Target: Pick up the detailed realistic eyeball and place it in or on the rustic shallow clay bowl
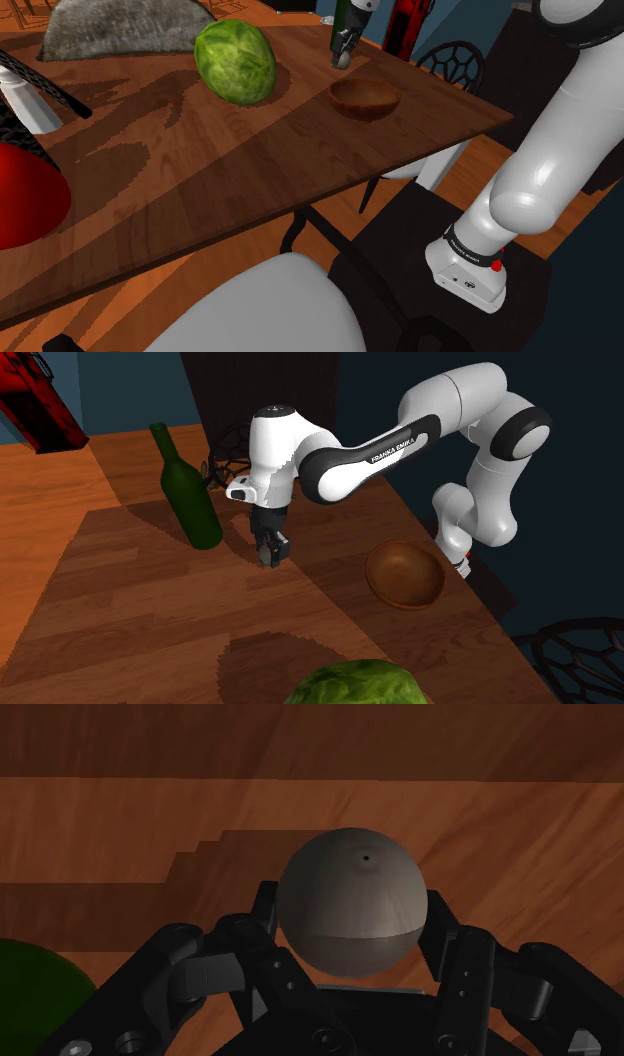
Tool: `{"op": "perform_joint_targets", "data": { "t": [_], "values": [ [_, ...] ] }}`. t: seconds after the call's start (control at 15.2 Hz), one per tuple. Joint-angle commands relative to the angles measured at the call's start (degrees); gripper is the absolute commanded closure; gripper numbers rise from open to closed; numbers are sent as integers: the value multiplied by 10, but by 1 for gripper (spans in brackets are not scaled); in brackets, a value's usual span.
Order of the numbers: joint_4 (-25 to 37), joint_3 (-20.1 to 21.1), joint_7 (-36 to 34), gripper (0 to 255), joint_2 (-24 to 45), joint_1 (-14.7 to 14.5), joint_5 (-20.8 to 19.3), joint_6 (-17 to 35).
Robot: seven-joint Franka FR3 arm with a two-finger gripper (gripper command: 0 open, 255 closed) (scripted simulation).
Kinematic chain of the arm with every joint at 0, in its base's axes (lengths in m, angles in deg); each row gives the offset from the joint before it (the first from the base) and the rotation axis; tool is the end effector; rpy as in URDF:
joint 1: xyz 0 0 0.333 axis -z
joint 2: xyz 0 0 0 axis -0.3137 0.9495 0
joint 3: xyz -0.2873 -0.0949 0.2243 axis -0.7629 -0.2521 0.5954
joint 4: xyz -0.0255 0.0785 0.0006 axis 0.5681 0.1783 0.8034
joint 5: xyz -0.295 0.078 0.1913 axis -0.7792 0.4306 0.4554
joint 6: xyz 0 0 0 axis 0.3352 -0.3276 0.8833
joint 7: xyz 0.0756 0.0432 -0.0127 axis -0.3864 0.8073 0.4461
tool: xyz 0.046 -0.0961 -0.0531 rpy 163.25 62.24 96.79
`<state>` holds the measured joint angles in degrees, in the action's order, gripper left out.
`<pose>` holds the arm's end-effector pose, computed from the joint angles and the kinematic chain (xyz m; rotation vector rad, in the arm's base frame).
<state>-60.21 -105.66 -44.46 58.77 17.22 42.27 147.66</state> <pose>0.5676 -0.1341 0.5813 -3.0563 -0.2478 -0.3229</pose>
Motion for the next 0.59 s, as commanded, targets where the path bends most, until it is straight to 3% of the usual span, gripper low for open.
{"op": "perform_joint_targets", "data": {
  "t": [0.0, 0.53],
  "values": [
    [0, 0, 0, 255, 0, 0, 0, 0],
    [44, -1, -6, 255, -2, 1, -3, -45]
  ]
}}
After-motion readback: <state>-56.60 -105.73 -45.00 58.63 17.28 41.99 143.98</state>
